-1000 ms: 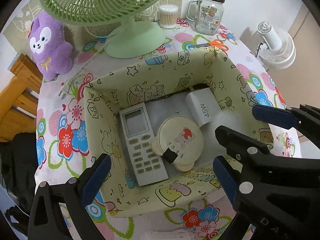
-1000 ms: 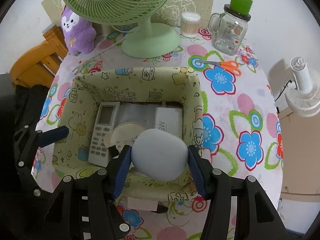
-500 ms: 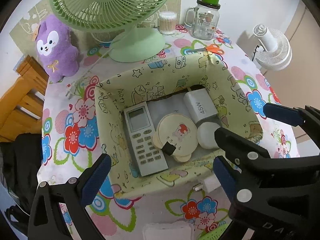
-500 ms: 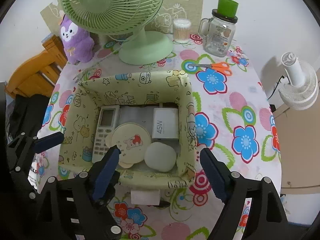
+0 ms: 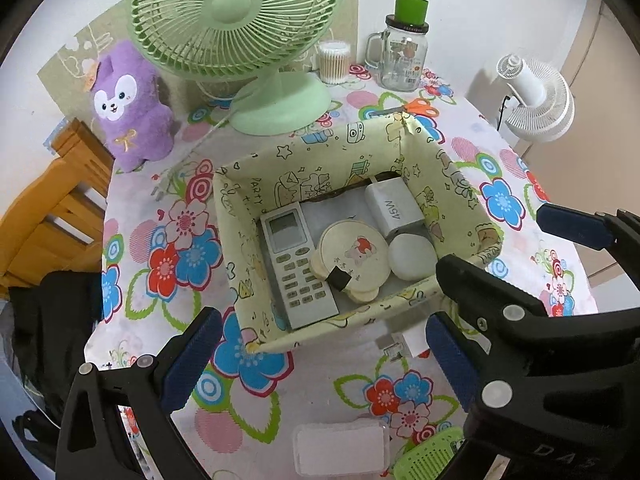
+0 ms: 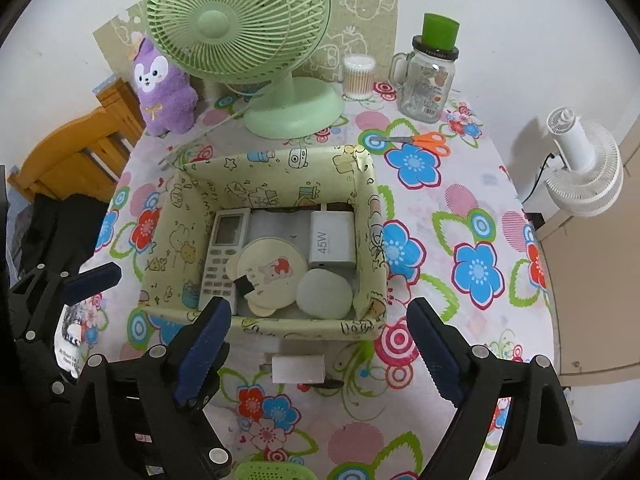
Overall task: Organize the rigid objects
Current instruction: 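Withdraw both open tools from the box toward the remaining loose items, then grasp the clear plastic container with left tool while right tool reaches the black car key, then close right tool on the black car key and lift it while left tool lifts the container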
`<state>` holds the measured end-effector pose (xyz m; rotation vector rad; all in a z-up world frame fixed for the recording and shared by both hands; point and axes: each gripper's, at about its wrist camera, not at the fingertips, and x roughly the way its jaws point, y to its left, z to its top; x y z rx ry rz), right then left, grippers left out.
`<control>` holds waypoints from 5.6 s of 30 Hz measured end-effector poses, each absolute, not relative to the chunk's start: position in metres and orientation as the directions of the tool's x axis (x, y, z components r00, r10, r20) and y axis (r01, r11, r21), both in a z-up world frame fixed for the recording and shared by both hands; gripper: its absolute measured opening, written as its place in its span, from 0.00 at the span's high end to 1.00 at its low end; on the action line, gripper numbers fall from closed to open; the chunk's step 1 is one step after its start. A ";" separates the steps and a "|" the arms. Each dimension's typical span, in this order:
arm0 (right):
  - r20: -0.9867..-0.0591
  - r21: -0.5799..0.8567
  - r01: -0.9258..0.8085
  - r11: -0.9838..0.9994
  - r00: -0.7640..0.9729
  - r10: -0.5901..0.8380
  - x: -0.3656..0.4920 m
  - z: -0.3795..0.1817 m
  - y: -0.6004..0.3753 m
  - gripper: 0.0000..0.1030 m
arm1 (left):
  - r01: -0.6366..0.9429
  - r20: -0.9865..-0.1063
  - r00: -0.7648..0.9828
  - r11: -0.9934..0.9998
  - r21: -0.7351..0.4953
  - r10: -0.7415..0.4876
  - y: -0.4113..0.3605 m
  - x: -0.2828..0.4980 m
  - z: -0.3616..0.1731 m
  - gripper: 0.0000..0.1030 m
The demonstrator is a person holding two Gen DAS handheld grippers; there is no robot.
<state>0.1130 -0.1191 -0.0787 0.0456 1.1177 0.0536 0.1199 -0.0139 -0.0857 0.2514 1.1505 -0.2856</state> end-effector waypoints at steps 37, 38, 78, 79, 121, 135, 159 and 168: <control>-0.840 0.016 0.065 0.998 0.543 -0.022 0.038 -0.036 -0.103 0.08 | 0.319 -0.884 0.442 0.948 -0.006 -0.154 0.027 0.059 -0.059 0.01; -0.839 0.017 0.064 0.998 0.544 -0.021 0.037 -0.036 -0.104 0.08 | 0.311 -0.887 0.436 0.950 -0.009 -0.152 0.028 0.059 -0.061 0.01; -0.910 0.058 -0.101 0.993 0.403 0.094 0.033 -0.140 -0.131 0.09 | 0.159 -0.954 0.296 0.987 0.007 -0.041 0.011 0.032 -0.161 0.01; -0.912 0.058 -0.101 0.993 0.399 0.094 0.034 -0.144 -0.131 0.09 | 0.158 -0.955 0.293 0.987 0.006 -0.041 0.011 0.032 -0.163 0.01; -0.942 0.114 -0.132 0.985 0.300 0.149 0.081 -0.210 -0.114 0.59 | 0.116 -0.976 0.213 0.993 -0.022 -0.047 0.005 0.043 -0.213 0.14; -0.949 0.150 -0.159 0.976 0.254 0.187 0.057 -0.208 -0.106 0.75 | 0.165 -0.969 0.238 0.986 -0.023 -0.063 -0.001 0.066 -0.203 0.14; -0.952 0.030 -0.216 0.976 0.290 0.094 0.083 -0.212 -0.075 0.61 | 0.191 -0.971 0.234 0.982 0.005 -0.041 0.008 0.089 -0.205 0.14; -0.950 0.060 -0.201 0.978 0.288 0.118 0.078 -0.207 -0.074 0.75 | 0.195 -0.968 0.241 0.981 -0.016 -0.064 0.008 0.077 -0.197 0.14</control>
